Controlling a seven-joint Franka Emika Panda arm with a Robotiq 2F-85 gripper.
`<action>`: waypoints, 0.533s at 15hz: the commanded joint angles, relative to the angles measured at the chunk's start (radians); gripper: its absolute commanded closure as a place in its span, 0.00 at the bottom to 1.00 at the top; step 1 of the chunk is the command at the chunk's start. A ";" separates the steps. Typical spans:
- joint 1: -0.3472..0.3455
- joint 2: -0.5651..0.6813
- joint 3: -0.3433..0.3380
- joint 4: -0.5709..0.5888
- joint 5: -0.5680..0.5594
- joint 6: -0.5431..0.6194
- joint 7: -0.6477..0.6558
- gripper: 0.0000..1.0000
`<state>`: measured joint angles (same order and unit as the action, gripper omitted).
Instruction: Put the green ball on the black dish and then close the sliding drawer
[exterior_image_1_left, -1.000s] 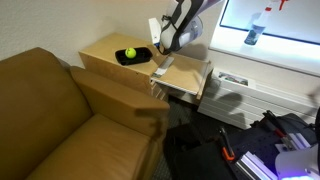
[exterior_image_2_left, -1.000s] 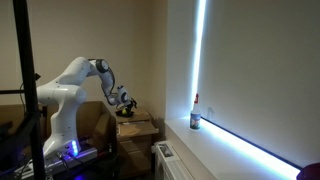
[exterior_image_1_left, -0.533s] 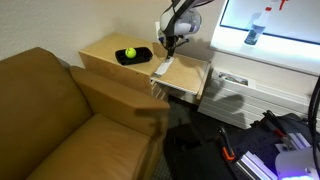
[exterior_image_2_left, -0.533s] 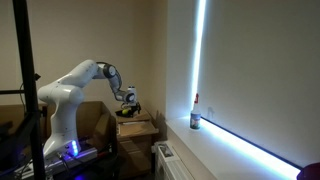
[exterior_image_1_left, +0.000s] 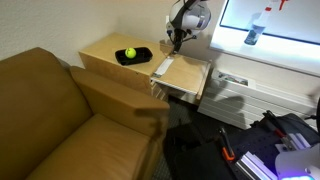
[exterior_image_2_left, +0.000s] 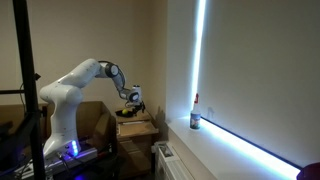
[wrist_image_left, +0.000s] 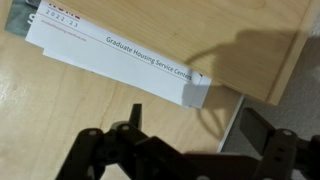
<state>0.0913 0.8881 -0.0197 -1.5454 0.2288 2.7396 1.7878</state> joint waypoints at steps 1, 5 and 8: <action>-0.035 0.025 0.027 0.040 0.029 -0.022 -0.067 0.00; -0.051 0.020 0.090 0.029 0.024 -0.050 -0.224 0.00; -0.018 0.066 0.033 0.095 0.033 -0.140 -0.157 0.00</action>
<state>0.0679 0.9080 0.0436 -1.5238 0.2314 2.6875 1.6214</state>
